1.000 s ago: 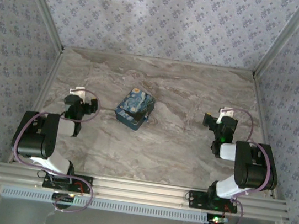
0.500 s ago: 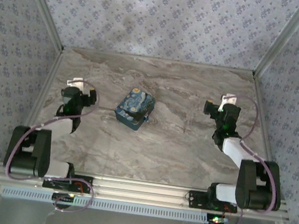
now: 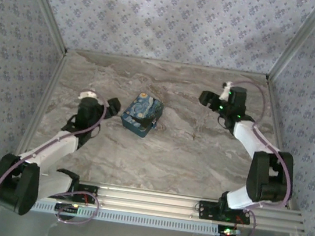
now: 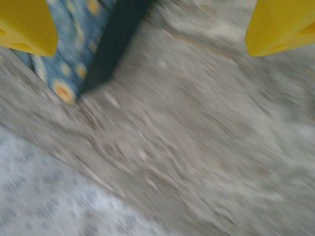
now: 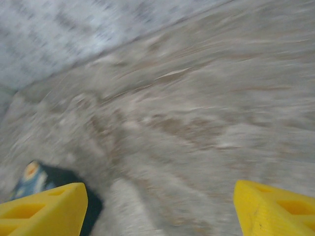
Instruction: Unlock a padlock with a key
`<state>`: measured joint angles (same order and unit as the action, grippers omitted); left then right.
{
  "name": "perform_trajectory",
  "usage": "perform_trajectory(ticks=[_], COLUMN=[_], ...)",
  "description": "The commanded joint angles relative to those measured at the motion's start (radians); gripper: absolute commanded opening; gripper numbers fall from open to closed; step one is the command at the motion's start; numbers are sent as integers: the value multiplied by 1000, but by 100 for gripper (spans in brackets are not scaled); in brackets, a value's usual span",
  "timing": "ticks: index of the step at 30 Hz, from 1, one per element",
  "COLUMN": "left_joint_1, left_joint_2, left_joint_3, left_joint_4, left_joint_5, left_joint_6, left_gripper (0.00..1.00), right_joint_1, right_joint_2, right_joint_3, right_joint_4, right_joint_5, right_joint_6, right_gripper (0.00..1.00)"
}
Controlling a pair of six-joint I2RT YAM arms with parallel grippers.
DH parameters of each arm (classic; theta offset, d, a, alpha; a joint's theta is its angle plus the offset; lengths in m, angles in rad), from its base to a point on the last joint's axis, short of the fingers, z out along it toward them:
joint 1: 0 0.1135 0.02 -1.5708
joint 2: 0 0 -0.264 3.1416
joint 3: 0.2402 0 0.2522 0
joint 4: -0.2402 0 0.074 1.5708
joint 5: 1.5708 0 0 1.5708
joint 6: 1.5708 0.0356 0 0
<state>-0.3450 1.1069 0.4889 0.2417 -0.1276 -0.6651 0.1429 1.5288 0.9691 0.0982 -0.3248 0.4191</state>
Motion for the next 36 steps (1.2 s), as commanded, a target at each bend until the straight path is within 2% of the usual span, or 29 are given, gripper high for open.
perform_trajectory(ticks=[1,6,13,19,25,29,36], left_joint_1=[-101,-231,-264,-264,-260,-243,-195], left_joint_2=[4,99,258,312,347,382,507], left_joint_3=[-48,-43,18,53,100,141,274], left_joint_4=[18,133,244,267,231,223,218], left_joint_5=[-56,-83,-49,-50,-52,-42,49], left_joint_6=[-109,-102,-114,-98,-84,-74,-65], left_gripper=[97,97,97,97,97,95,94], right_joint_1=[62,142,242,285,292,283,267], right_joint_2=[94,299,511,602,603,540,405], right_joint_3=[110,316,530,620,595,495,268], right_joint_4=[-95,-160,-256,-298,-305,-272,-186], right_joint_5=[-112,-209,-272,-328,-370,-349,-293], right_joint_6=[-31,-42,-64,-85,-91,-87,-36], right_gripper=[82,82,81,78,65,63,62])
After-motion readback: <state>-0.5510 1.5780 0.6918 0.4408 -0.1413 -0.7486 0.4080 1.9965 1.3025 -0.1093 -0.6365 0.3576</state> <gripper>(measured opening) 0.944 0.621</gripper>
